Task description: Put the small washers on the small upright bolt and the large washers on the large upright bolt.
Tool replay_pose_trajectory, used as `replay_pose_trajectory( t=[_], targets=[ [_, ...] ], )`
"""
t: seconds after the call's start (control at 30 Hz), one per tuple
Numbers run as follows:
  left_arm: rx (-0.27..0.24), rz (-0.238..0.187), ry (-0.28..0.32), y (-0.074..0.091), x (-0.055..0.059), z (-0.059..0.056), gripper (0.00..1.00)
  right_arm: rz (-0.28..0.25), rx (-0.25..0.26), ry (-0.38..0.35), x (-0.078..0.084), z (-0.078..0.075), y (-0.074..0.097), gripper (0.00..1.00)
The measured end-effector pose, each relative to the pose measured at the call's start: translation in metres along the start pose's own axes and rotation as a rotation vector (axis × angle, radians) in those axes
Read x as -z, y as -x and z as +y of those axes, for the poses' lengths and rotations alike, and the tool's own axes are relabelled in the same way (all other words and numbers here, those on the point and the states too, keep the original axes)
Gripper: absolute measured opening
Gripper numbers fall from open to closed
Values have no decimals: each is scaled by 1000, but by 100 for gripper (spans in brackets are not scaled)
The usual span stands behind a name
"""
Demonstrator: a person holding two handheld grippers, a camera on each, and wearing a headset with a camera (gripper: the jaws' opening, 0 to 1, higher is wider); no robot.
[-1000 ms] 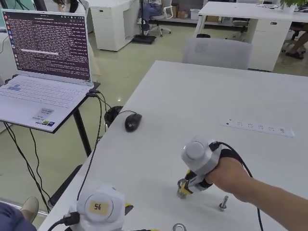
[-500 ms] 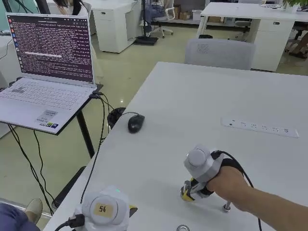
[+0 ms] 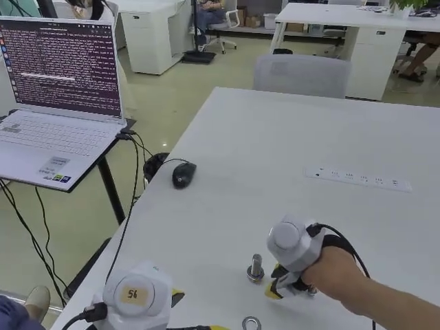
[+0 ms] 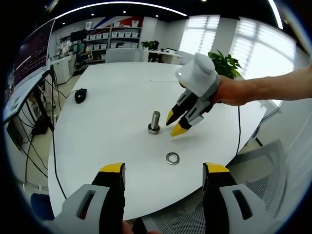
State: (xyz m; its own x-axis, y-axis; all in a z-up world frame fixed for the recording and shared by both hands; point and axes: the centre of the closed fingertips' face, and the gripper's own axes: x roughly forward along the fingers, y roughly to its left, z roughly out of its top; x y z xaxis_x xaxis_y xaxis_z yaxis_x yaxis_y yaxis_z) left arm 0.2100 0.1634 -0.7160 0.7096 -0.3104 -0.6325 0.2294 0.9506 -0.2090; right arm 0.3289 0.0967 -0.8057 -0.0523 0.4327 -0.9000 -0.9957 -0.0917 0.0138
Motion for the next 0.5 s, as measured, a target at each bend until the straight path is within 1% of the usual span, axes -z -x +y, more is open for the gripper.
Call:
replay_pose_trajectory(
  t=[0.07, 0.13, 0.2, 0.23, 0.3, 0.4, 0.43, 0.47, 0.5],
  targets=[
    [2, -1, -2, 0, -1, -2, 64, -3, -29, 0, 2, 8, -1, 25],
    [5, -2, -4, -1, -2, -2, 64, -17, -59, 2, 2, 19, -4, 26],
    [6, 0, -9, -2, -2, -3, 64, -23, -101, 22, 3, 34, -8, 26],
    [7, 1, -10, -1, -2, -4, 64, -24, -112, 38, 3, 39, -9, 27],
    [7, -1, -8, -1, -2, -4, 64, -22, -130, 82, 4, 50, -13, 28],
    [4, 5, -10, 0, 0, -3, 64, -19, -159, 109, 4, 62, -19, 29],
    [3, 4, -8, 1, 1, -3, 64, -18, -170, 130, 4, 66, -21, 30],
    [2, 5, -6, 1, 1, -2, 64, -41, -162, 159, -2, 66, -21, 30],
    [-1, 5, -5, 2, 2, -2, 64, -27, -160, 137, 0, 67, -21, 31]
  ],
)
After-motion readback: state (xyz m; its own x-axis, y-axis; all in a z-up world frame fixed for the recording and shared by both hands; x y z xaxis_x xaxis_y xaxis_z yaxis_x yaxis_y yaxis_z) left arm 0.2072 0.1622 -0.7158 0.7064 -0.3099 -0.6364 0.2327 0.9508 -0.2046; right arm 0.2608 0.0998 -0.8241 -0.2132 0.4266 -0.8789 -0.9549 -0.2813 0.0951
